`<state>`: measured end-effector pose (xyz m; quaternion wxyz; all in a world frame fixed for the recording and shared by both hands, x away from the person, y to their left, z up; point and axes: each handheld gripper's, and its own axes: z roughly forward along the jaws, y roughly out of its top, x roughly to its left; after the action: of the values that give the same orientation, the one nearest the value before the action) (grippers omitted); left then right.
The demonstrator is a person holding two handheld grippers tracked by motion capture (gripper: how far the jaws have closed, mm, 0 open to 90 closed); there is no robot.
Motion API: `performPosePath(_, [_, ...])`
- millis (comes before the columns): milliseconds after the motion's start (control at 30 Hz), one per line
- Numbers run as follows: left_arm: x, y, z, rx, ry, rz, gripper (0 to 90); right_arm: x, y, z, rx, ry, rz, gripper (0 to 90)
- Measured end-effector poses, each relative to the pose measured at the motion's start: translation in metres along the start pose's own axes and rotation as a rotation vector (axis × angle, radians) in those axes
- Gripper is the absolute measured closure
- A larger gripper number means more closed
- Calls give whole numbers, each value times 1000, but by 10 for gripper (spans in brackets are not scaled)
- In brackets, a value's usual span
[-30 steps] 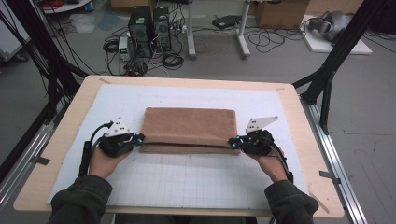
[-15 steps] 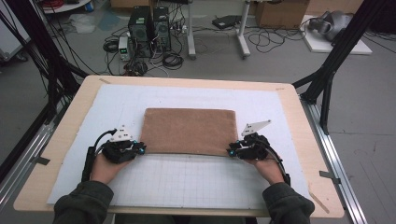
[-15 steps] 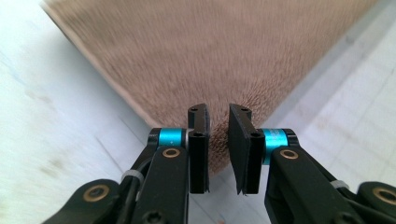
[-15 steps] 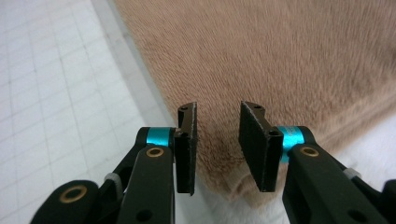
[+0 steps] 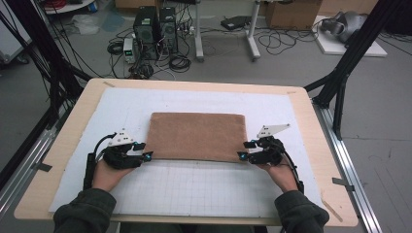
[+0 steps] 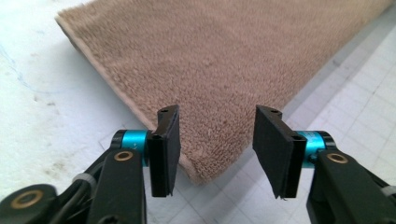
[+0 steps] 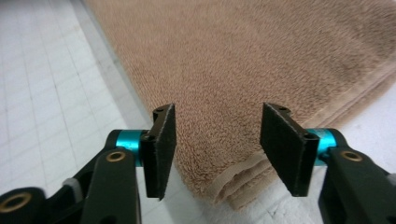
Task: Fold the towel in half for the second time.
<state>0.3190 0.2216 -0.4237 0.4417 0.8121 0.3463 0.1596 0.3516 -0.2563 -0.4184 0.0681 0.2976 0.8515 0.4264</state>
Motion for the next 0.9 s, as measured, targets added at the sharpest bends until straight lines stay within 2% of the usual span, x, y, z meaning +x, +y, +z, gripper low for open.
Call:
performPosePath(33, [0, 0, -1, -11, -4, -14, 492, 0, 0, -1, -5, -8, -2, 417])
performPosePath(100, [0, 0, -4, -9, -3, -9, 462, 1, 0, -4, -19, -16, 9, 382])
performPosePath(267, [-2, 1, -8, -27, -5, -30, 392, 3, 1, -11, -45, -46, 10, 308])
performPosePath(433, [-1, 1, -15, -49, -2, -47, 337, 7, 0, -18, -53, -55, -6, 236])
performPosePath(600, [-3, -2, -26, -59, 7, -52, 265, 10, -1, -30, -73, -68, 4, 179])
performPosePath(733, [-3, -6, -35, -66, 9, -53, 231, 14, -4, -41, -76, -85, -32, 153])
performPosePath(867, [-4, -11, -42, -69, 8, -65, 204, 17, -9, -52, -84, -97, -30, 124])
performPosePath(900, [-4, -11, -44, -73, 7, -80, 193, 18, -10, -54, -88, -98, -34, 122])
